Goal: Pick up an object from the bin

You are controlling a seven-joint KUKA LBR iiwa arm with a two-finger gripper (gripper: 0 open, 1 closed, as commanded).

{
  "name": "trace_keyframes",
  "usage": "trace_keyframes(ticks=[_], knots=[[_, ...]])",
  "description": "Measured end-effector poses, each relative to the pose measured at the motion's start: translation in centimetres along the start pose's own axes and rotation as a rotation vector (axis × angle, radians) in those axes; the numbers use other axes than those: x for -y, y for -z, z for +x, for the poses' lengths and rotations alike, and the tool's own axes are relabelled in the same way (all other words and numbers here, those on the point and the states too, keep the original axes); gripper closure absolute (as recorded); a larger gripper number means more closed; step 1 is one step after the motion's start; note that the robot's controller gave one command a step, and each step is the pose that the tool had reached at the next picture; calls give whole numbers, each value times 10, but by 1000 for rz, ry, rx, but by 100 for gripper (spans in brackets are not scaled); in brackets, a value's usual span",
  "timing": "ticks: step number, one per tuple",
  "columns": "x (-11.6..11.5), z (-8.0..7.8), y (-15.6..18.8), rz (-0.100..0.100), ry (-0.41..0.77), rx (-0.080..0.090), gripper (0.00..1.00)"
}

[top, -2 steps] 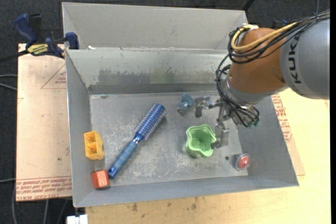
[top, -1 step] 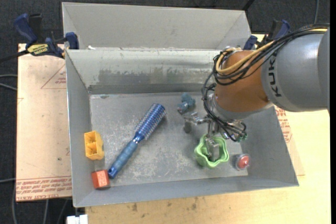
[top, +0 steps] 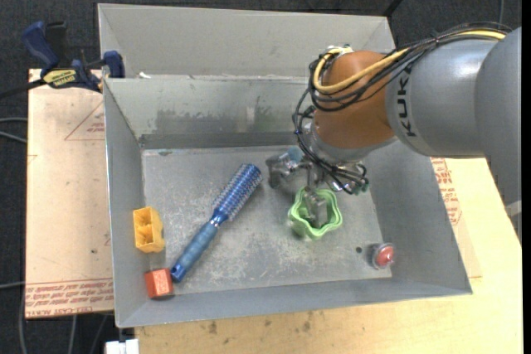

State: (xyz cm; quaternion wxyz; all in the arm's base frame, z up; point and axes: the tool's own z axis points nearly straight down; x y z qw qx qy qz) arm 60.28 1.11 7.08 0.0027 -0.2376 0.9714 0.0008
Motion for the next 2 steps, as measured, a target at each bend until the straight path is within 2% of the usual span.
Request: trace_keyframes(ticks=[1, 2], knots=[[1, 0, 1, 1, -1, 0, 100], [-23, 37, 146, 4, 26, 3, 100]])
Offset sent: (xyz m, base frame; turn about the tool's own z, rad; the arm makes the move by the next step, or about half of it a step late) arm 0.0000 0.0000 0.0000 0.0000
